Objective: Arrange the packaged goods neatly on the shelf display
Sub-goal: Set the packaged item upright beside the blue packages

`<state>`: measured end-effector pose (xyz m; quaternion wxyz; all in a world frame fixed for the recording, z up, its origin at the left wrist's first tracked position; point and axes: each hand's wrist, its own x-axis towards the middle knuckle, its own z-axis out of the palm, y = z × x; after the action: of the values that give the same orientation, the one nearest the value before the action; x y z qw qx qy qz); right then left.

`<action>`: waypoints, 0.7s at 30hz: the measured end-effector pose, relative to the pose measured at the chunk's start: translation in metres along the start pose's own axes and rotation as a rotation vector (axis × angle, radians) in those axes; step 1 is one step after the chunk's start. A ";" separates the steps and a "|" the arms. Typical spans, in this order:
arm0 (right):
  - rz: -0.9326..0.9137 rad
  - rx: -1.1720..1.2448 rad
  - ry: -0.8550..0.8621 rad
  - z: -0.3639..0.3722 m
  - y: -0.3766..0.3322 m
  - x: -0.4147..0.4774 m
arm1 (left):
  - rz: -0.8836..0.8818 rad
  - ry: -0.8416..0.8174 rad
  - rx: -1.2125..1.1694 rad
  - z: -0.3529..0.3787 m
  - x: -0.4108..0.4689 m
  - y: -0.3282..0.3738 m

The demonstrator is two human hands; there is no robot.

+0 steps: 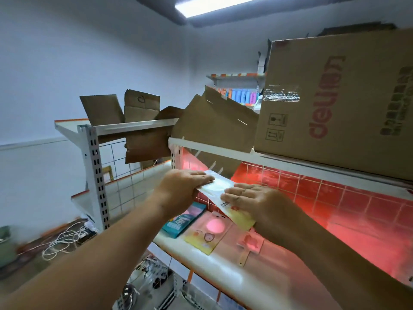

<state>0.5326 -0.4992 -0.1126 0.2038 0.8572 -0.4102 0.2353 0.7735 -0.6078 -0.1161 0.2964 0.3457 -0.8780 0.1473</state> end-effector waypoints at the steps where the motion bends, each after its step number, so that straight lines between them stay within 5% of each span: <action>1: 0.003 -0.007 -0.005 0.013 0.008 0.000 | -0.013 -0.017 0.017 0.013 0.007 -0.003; 13: 0.152 0.034 -0.156 0.130 0.085 -0.010 | -0.227 -0.276 -0.054 0.167 0.061 -0.040; 21: 0.202 -0.029 -0.301 0.187 0.084 -0.008 | -0.086 -0.390 0.020 0.231 0.049 -0.070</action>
<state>0.5047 -0.6445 -0.2547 0.1276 0.8341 -0.5235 0.1179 0.6967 -0.7905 -0.2628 0.1233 0.4079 -0.9017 0.0733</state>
